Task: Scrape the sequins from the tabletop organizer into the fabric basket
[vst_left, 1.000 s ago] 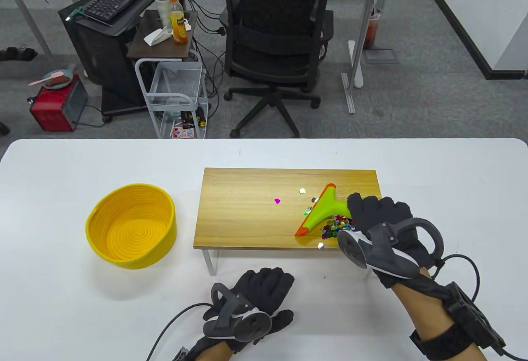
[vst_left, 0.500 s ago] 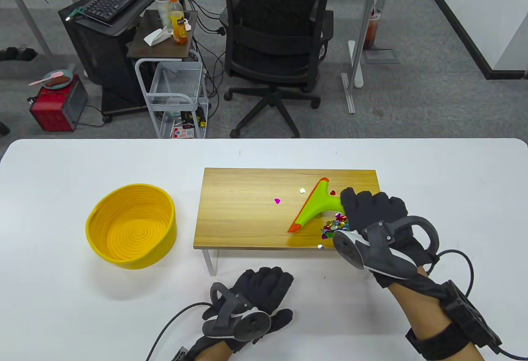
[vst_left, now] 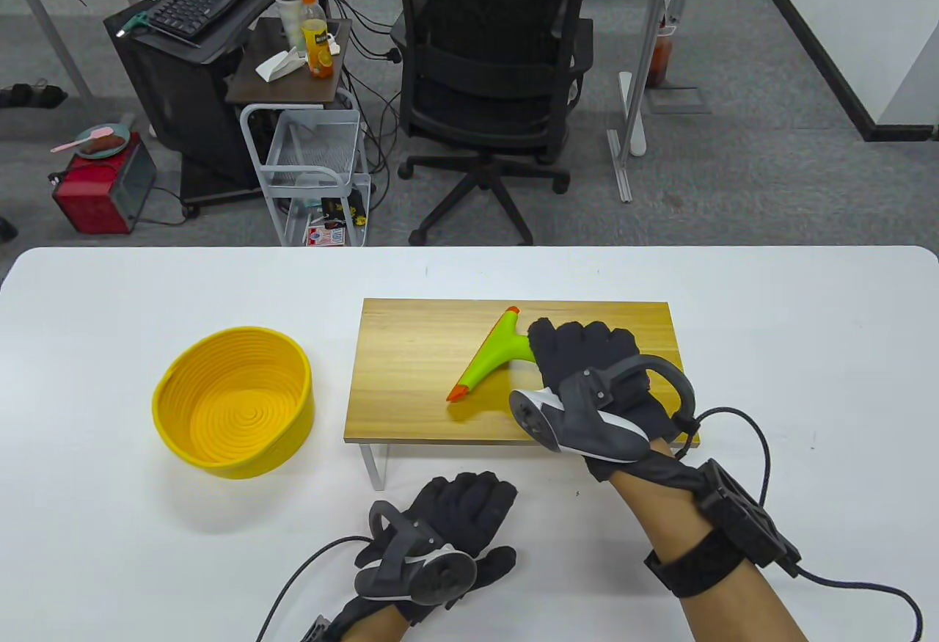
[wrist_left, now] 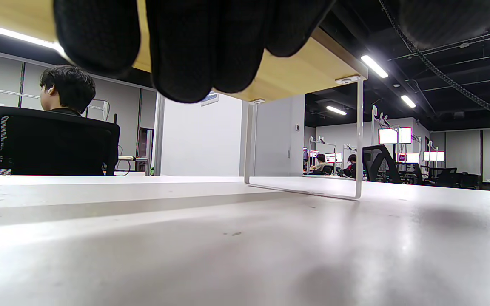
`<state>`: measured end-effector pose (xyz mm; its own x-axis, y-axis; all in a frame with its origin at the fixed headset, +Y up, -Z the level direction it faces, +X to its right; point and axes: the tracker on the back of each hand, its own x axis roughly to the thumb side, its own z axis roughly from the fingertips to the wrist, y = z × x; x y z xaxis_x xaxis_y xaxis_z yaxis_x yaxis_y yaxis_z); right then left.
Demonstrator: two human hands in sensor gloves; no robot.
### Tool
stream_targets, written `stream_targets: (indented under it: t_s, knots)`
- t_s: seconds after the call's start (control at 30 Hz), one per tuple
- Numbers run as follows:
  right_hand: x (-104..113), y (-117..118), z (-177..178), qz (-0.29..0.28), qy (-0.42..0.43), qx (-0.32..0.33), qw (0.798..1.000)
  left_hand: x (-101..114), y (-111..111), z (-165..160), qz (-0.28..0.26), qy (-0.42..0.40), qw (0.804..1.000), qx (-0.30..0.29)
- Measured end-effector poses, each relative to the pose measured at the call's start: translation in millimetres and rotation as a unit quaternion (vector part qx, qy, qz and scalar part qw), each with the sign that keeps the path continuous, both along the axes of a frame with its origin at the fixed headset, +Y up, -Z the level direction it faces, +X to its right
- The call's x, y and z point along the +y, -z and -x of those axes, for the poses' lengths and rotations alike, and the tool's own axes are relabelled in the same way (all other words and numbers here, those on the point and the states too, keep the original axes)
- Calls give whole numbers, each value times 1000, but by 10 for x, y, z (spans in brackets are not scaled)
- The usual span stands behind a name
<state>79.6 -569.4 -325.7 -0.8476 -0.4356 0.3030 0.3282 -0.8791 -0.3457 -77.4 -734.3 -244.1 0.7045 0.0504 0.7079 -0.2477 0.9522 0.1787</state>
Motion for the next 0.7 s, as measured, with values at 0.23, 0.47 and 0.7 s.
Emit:
stream_targets:
  t_s: [0.23,0.47,0.7]
  knots:
    - [-38,42,1,4,-10,-8,1000,-1,7,7,0,0,1000,1]
    - [-2,14,-230,11,-17,-34,999,0,4,1,-1,2,1000,0]
    - [14,-83,-540,16,-23,-60,998,-5,-6,-12,-3,5,1000,-3]
